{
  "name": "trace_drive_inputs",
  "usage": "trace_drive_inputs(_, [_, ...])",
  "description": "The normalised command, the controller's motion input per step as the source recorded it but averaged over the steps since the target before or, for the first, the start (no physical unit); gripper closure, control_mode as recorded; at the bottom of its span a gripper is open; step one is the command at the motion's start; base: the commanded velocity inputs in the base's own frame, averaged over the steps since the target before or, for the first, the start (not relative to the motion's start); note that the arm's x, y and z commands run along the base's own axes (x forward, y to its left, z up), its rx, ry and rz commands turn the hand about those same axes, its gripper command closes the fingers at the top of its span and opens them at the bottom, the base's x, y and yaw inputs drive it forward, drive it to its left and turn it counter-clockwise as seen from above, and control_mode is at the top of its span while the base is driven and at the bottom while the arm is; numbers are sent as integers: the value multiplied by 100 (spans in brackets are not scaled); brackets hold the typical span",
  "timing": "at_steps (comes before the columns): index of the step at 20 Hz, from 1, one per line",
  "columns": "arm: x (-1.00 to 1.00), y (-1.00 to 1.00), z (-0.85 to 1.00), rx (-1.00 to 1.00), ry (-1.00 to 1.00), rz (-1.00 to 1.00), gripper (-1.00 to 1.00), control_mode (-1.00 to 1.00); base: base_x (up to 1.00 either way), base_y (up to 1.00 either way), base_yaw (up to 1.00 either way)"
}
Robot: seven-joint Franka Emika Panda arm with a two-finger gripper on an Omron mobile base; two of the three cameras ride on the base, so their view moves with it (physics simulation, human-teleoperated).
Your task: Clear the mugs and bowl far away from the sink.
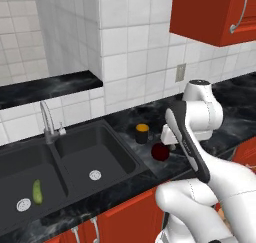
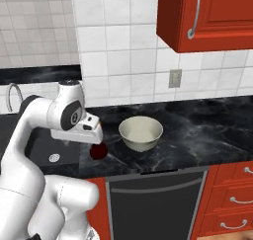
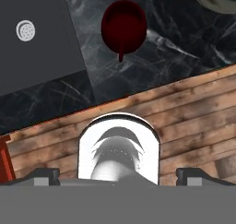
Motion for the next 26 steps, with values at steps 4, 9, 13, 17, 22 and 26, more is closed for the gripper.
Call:
trace_drive_inputs(4, [41, 0, -41, 0, 13, 0, -100, -100, 0, 0, 0])
trace_drive_inputs(9, [45, 0, -36, -1, 7, 0, -100, -100, 0, 0, 0])
trace_drive_inputs(13, [44, 0, -23, 0, 0, 0, -100, -100, 0, 0, 0])
trace_drive_inputs(17, [38, 0, -16, 0, 0, 0, -100, -100, 0, 0, 0])
trace_drive_inputs(22, [28, 0, -26, 0, 3, 0, -100, -100, 0, 0, 0])
trace_drive_inputs(26, [18, 0, -27, 0, 5, 0, -100, -100, 0, 0, 0])
